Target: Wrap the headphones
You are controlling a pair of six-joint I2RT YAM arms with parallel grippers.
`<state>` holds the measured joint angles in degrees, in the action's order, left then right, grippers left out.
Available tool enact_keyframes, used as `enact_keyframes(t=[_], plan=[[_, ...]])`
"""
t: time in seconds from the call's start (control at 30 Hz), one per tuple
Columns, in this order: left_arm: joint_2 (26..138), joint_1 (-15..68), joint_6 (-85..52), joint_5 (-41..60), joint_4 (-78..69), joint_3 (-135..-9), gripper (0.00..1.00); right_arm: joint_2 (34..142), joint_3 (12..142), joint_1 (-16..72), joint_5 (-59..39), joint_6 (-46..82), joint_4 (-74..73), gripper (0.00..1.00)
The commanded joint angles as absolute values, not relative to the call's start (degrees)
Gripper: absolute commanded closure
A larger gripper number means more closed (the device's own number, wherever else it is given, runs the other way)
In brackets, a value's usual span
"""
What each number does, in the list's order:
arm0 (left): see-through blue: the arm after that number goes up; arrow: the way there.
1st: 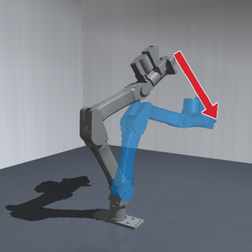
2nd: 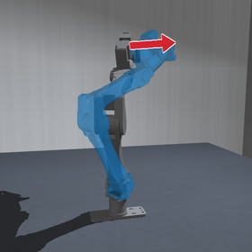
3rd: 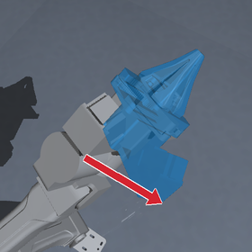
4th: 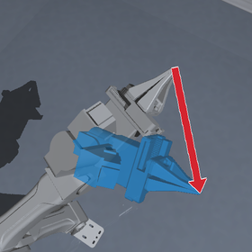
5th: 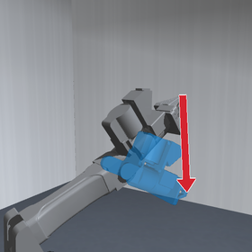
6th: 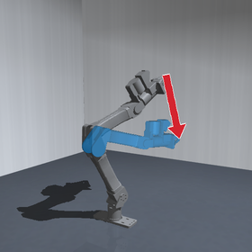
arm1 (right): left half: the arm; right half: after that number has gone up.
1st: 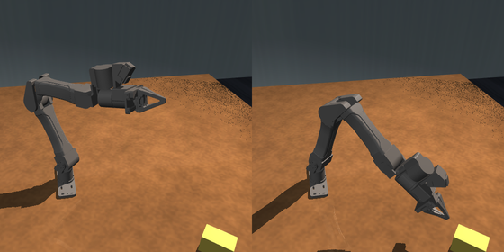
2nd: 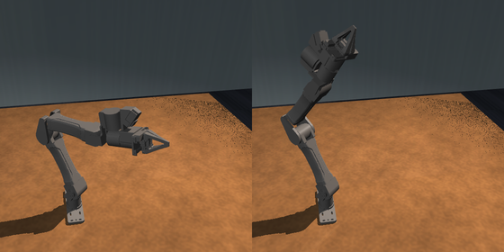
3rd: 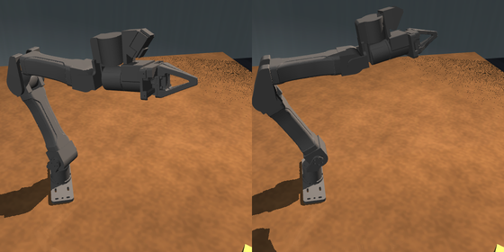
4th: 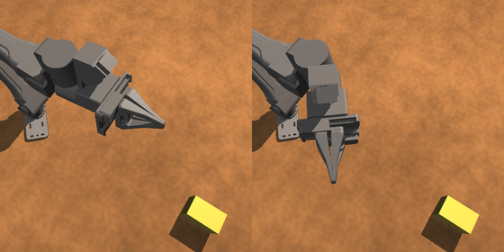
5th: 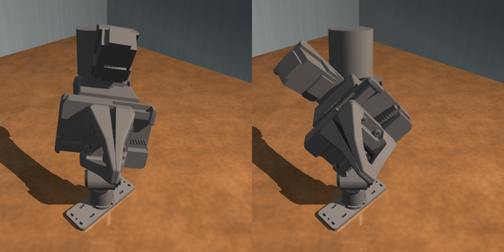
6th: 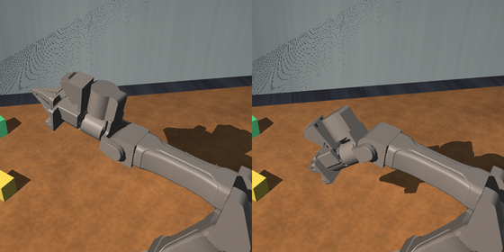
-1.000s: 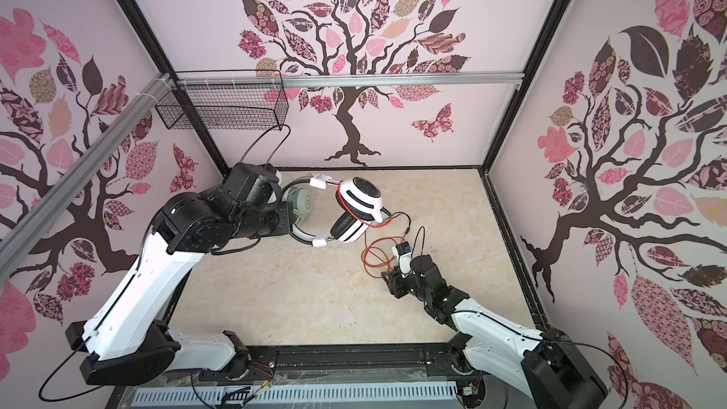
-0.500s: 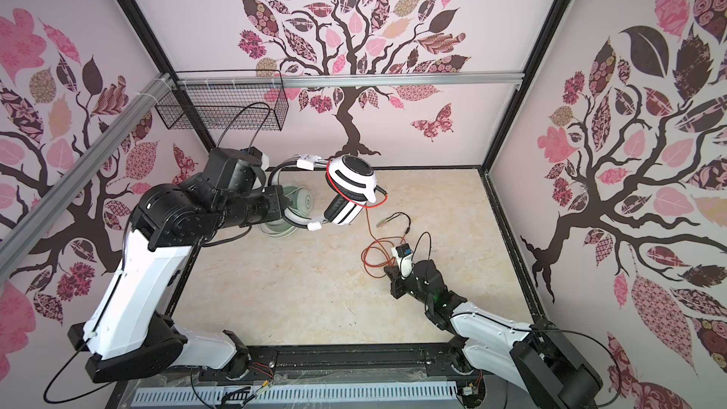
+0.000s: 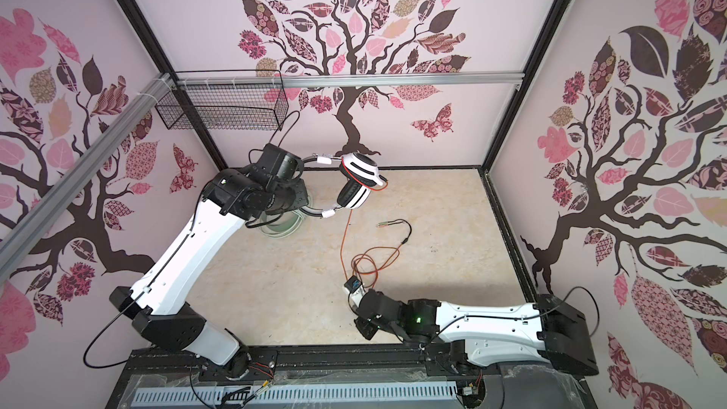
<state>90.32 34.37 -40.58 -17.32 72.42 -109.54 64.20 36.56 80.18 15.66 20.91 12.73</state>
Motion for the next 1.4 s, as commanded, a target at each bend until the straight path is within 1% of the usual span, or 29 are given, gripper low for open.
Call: enact_keyframes(t=[0.0,0.1,0.23,0.4,0.6,0.7,0.77,0.87,1.0,1.07,1.2,1.3,1.37], plan=[[90.06,34.19,-42.28,-23.43,67.52,-106.16,1.0,67.65,48.0,86.08,25.6,23.8,30.18,1.0],[89.89,34.15,-42.1,-31.3,70.35,-101.89,1.0,69.77,57.5,90.85,31.02,24.26,40.14,1.0],[89.91,34.17,-42.28,-35.95,74.39,-96.61,1.0,72.34,68.41,92.3,33.59,23.89,51.04,1.0],[88.41,34.22,-41.9,-36.16,78.35,-91.45,1.0,73.54,77.86,92.35,40.99,23.47,60.24,1.0],[83.51,34.94,-39.18,-34.98,77.35,-83.52,1.0,73.02,85.1,92.12,50.87,18.65,63.75,1.0],[81.03,37.67,-36.57,-33.3,76.86,-81.05,1.0,72.31,87.05,89.2,53.88,13.58,62.12,1.0],[79.68,41.27,-34.83,-32.92,76.14,-80.06,1.0,70.68,85.73,84.33,51.89,7.57,56.2,1.0],[78.18,45.18,-32.35,-28.87,76.6,-79.96,1.0,68.76,82.01,77.61,48.13,-0.4,47.14,1.0],[73.72,45.79,-27.56,-16.47,74.02,-77.48,1.0,68.9,76.97,71.42,46.09,-7.96,38.43,1.0],[69.6,45.8,-25.13,-10.41,70.54,-75.0,1.0,69.16,74.76,66.95,43.61,-8.97,35.74,1.0],[64.67,45.79,-24.48,-6.2,70.61,-74.74,1.0,69.04,71.16,62.17,41.98,-10.08,32.55,1.0],[62.75,45.79,-24.69,-1.83,71.44,-76.05,1.0,68.32,68.8,58.66,35.39,-9.59,28.83,1.0],[61.81,45.79,-25.97,-0.1,72.04,-77.73,1.0,67.02,65.86,55.3,27.8,-9.19,24.62,0.99]])
